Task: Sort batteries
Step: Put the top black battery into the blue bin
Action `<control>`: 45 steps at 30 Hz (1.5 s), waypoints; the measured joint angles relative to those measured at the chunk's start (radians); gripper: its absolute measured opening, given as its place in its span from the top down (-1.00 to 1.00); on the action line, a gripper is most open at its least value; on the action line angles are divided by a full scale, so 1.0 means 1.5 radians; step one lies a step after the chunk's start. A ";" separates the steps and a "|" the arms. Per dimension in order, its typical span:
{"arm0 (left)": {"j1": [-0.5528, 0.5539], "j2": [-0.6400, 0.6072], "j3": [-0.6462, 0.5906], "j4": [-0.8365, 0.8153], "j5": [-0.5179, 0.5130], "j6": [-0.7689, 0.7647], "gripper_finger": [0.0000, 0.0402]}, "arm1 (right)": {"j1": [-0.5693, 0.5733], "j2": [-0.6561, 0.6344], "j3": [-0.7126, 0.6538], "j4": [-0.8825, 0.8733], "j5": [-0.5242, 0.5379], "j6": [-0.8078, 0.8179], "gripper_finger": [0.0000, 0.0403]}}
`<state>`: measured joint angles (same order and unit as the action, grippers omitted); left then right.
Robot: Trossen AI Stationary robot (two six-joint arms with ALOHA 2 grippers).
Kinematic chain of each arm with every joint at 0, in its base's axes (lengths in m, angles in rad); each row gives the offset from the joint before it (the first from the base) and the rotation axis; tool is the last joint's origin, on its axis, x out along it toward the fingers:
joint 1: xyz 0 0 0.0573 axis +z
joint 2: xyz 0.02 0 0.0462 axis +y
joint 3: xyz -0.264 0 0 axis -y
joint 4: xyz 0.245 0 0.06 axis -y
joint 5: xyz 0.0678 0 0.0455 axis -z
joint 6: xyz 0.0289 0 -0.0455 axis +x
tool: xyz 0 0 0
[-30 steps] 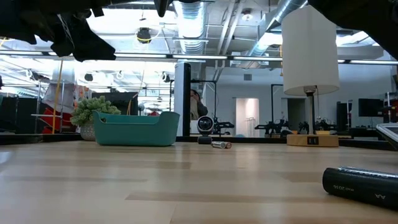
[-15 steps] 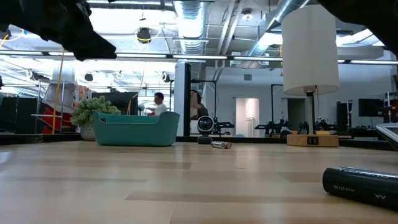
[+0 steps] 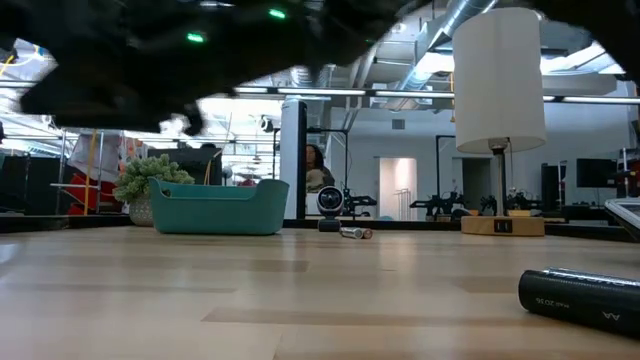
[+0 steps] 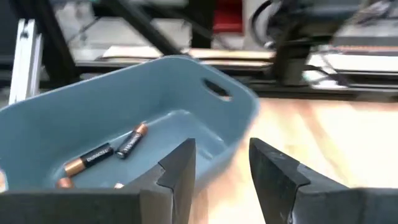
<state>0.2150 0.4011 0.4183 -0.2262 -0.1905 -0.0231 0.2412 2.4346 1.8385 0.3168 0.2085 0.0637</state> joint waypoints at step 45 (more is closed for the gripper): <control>-0.077 0.511 0.171 0.228 0.079 0.166 -0.02 | 0.127 -0.541 -0.788 -0.023 0.334 0.455 0.20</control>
<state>0.0997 1.1675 0.6750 0.1159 -0.0727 0.2255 0.4316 1.6230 0.6564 0.2825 0.7099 0.7455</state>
